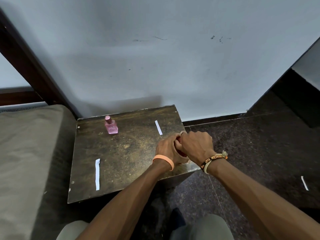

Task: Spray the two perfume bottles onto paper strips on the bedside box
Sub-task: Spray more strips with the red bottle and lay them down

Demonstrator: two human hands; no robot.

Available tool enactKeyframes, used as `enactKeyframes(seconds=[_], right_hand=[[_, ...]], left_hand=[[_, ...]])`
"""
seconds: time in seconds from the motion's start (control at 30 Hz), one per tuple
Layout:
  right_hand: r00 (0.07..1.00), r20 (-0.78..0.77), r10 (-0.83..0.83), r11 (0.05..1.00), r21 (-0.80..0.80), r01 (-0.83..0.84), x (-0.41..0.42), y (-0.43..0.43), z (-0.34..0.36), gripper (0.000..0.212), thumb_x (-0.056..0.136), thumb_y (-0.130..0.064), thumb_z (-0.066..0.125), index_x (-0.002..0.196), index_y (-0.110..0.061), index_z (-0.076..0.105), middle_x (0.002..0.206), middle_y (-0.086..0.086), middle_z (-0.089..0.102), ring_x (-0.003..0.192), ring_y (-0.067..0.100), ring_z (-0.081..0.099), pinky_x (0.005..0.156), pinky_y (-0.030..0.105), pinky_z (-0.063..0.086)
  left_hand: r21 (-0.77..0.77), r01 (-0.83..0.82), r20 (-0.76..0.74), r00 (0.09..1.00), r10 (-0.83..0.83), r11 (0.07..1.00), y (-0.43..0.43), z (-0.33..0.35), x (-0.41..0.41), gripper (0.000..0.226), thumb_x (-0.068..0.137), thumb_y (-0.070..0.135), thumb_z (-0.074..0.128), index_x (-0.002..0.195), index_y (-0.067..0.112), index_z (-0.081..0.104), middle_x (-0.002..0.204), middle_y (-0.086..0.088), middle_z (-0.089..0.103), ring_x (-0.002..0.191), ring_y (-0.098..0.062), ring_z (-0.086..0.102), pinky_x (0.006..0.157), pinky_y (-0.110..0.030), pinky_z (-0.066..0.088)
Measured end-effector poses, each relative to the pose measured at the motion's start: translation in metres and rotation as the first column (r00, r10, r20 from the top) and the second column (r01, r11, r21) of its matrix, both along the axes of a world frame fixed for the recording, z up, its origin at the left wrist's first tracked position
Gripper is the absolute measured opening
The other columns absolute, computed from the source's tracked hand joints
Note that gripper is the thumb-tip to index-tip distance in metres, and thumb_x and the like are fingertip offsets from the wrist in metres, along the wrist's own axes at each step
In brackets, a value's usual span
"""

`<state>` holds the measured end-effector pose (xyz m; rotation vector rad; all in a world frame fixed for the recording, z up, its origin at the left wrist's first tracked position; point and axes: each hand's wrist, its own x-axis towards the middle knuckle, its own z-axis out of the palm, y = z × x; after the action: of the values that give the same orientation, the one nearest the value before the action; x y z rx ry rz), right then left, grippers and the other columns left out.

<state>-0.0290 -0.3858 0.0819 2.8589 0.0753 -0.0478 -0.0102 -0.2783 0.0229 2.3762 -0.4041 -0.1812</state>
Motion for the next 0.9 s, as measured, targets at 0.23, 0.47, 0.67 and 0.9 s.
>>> enactKeyframes(seconds=[0.23,0.47,0.67,0.9], right_hand=[[1.000,-0.022,-0.017,0.989,0.145,0.020,-0.001,0.001,0.000,0.048,0.096,-0.061,0.034,0.095,-0.019,0.057,0.067,-0.003,0.053,0.056,0.023,0.055,0.047,0.028,0.026],[0.971,-0.059,-0.233,0.848,0.477,0.233,-0.015,0.009,-0.014,0.040,0.093,-0.057,0.050,0.102,-0.018,0.054,0.094,0.006,0.070,0.086,0.032,0.068,0.065,0.035,0.041],[0.934,-0.128,-0.335,0.658,0.677,0.329,-0.024,0.003,-0.022,0.037,0.080,-0.053,0.072,0.096,-0.022,0.057,0.092,0.000,0.069,0.082,0.022,0.065,0.068,0.034,0.052],[0.909,-0.143,-0.392,0.566,0.741,0.361,-0.033,0.010,-0.026,0.034,0.077,-0.045,0.079,0.101,-0.027,0.063,0.095,-0.006,0.070,0.089,0.018,0.066,0.071,0.031,0.050]], left_hand=[[-0.013,0.015,0.010,1.000,-0.015,1.000,0.004,0.001,0.002,0.069,0.045,0.043,0.082,0.109,0.030,0.058,0.094,0.008,0.070,0.083,-0.016,0.065,0.078,-0.025,0.048],[-0.080,0.012,0.042,0.999,-0.009,0.997,0.005,0.001,-0.002,0.053,0.054,0.041,0.075,0.103,0.027,0.061,0.090,0.007,0.071,0.079,-0.017,0.065,0.075,-0.024,0.045],[-0.019,0.039,-0.067,0.997,-0.040,0.999,0.009,0.003,-0.002,0.086,0.050,0.035,0.087,0.127,0.023,0.051,0.120,-0.001,0.064,0.111,-0.022,0.058,0.095,-0.032,0.046],[-0.129,0.059,-0.213,0.973,-0.086,0.990,0.030,0.007,-0.002,0.071,0.071,0.011,0.075,0.136,0.019,0.048,0.135,-0.008,0.051,0.122,-0.026,0.052,0.100,-0.042,0.048]])
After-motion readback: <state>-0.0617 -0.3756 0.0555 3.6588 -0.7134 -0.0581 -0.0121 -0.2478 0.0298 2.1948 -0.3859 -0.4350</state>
